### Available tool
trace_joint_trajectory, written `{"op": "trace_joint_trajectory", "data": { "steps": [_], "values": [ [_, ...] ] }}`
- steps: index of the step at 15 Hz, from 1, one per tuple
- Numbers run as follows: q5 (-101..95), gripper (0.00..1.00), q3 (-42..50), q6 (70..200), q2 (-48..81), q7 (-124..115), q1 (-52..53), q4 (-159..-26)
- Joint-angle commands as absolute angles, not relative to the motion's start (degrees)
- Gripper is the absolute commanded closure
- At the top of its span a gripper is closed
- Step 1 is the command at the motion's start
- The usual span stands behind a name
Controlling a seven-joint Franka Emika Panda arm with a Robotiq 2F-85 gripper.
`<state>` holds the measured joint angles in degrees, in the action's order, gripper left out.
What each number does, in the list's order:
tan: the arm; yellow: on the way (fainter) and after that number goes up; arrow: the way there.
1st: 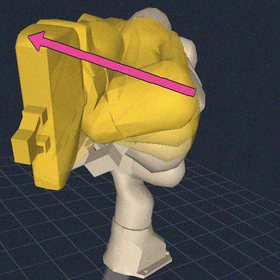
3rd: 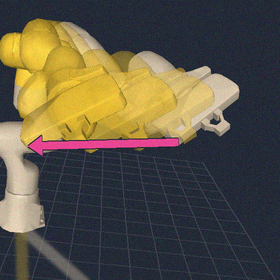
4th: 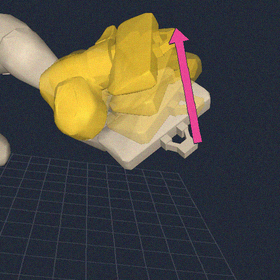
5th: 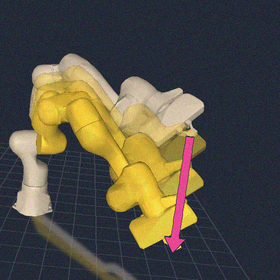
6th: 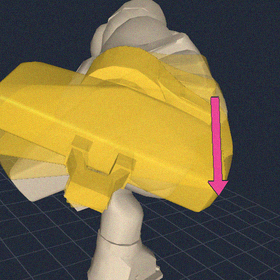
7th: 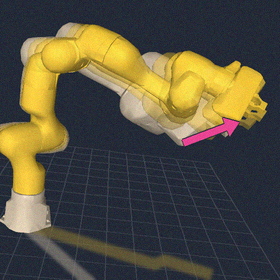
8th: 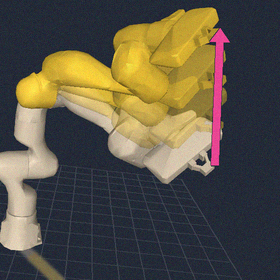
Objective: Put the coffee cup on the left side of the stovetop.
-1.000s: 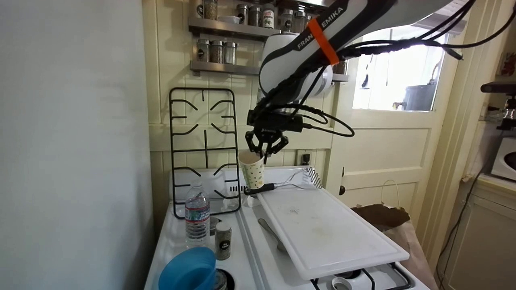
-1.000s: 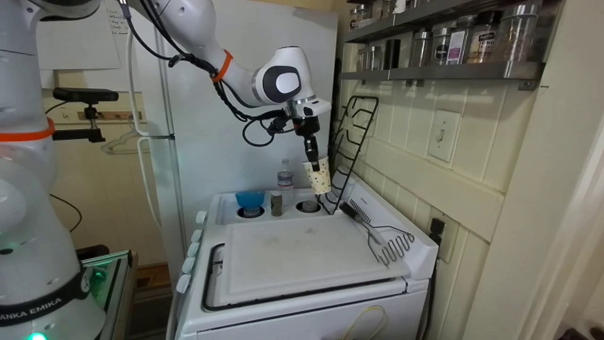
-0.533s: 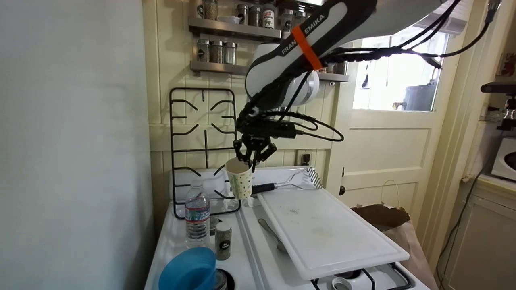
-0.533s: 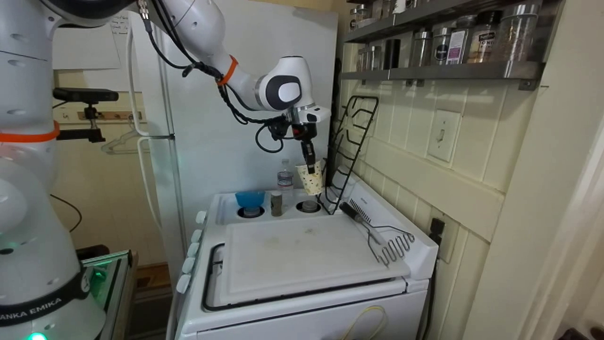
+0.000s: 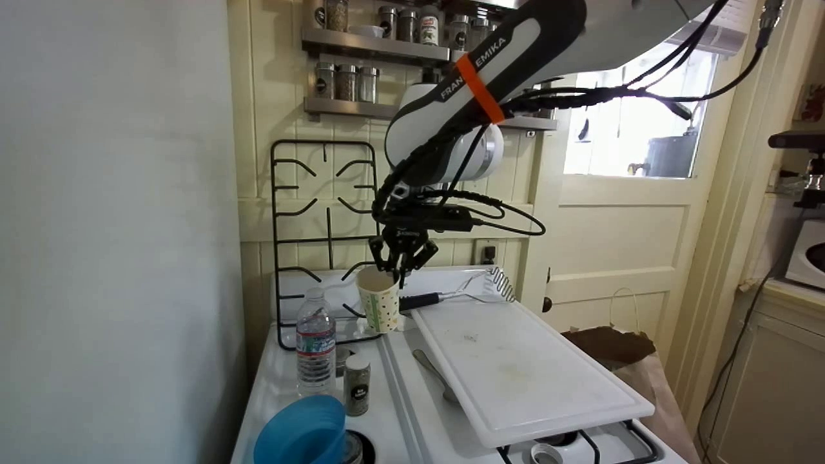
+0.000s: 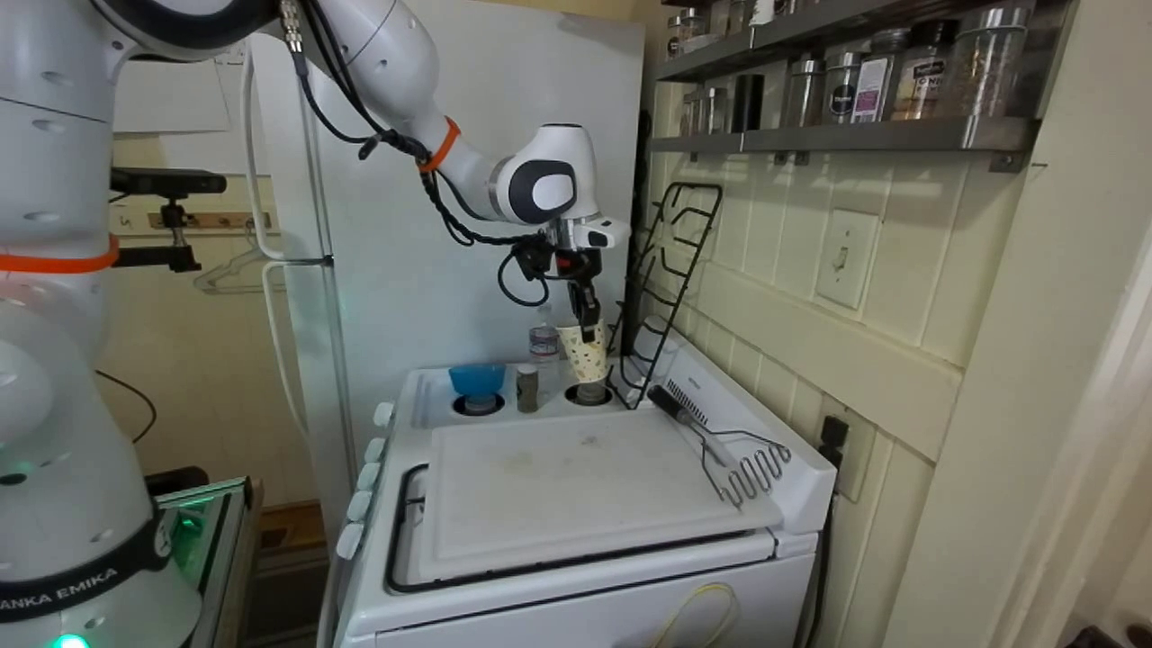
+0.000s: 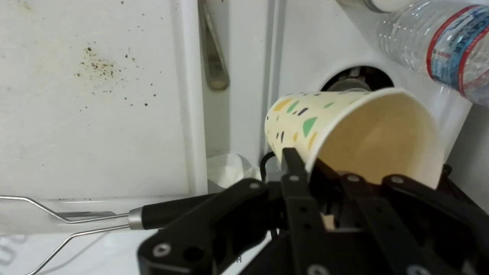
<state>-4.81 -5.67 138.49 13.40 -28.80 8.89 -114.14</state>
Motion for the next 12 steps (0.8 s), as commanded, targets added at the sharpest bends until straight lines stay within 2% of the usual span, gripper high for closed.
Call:
{"op": "trace_joint_trajectory", "data": {
  "steps": [1,9,12],
  "values": [
    [-5.0,0.98,-5.0,135.8,15.6,-27.5,10.1,-111.2],
    [-1.1,0.98,-6.9,131.3,24.0,-18.1,10.4,-104.5],
    [0.4,0.98,-7.6,134.5,26.3,-15.1,10.2,-104.1]
  ]
}}
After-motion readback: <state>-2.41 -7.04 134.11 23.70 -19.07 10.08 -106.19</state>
